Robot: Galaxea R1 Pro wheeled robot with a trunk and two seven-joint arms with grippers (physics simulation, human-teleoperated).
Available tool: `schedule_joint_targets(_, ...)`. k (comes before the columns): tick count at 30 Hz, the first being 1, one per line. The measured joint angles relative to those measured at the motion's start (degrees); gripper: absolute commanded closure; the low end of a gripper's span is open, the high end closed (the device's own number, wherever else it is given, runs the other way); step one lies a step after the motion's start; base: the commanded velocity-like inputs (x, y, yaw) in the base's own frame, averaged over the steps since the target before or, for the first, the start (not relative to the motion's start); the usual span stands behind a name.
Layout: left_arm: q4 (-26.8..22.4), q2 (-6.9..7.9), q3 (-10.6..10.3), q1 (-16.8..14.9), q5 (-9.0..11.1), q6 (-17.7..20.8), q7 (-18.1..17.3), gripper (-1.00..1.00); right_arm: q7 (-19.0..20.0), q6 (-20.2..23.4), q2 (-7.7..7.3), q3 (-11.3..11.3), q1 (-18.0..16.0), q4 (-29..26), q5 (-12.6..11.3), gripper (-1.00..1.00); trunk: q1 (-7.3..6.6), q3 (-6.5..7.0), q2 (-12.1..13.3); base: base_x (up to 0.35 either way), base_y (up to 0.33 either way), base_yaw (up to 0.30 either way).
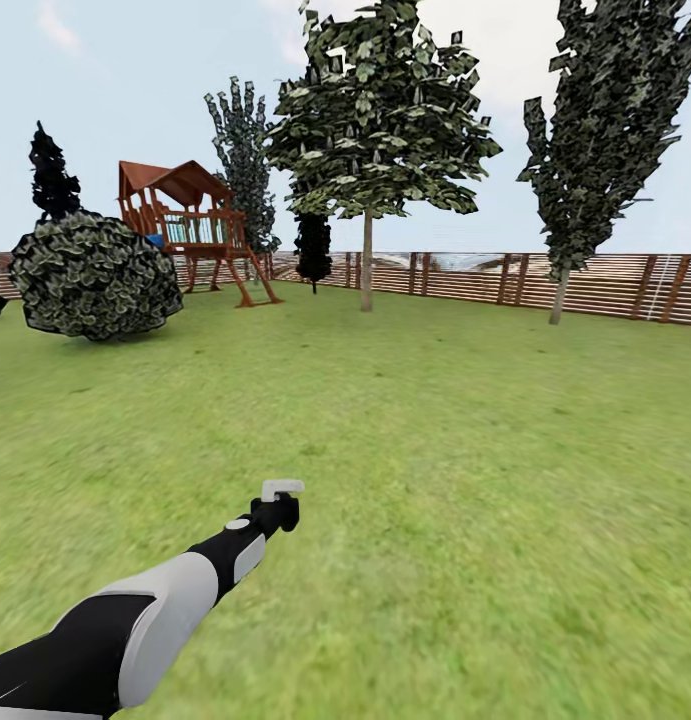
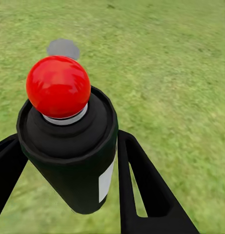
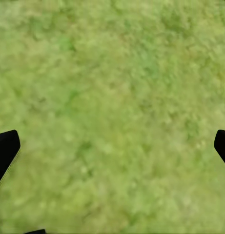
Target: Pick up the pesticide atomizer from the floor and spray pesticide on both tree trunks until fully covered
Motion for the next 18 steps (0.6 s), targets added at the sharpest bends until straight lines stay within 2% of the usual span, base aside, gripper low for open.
schedule_joint_targets(18,0.02,-0.09,0.00,0.00,0.00,0.00,0.00,1.00,0.01,0.00,0.00,0.00,0.03,0.00,0.00,-1.00,0.00,0.00,0.01,0.350,0.000,0.000)
